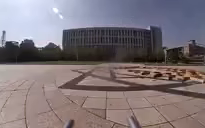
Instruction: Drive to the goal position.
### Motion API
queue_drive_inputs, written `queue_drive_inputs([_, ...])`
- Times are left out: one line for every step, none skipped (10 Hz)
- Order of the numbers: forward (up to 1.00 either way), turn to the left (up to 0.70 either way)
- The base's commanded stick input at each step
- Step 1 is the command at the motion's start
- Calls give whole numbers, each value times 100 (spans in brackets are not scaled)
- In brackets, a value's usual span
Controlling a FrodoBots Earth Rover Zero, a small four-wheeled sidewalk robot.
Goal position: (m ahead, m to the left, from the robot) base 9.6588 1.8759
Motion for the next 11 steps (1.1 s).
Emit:
queue_drive_inputs([70,2])
queue_drive_inputs([70,2])
queue_drive_inputs([70,2])
queue_drive_inputs([70,2])
queue_drive_inputs([70,0])
queue_drive_inputs([70,0])
queue_drive_inputs([70,0])
queue_drive_inputs([70,1])
queue_drive_inputs([69,4])
queue_drive_inputs([68,15])
queue_drive_inputs([67,33])
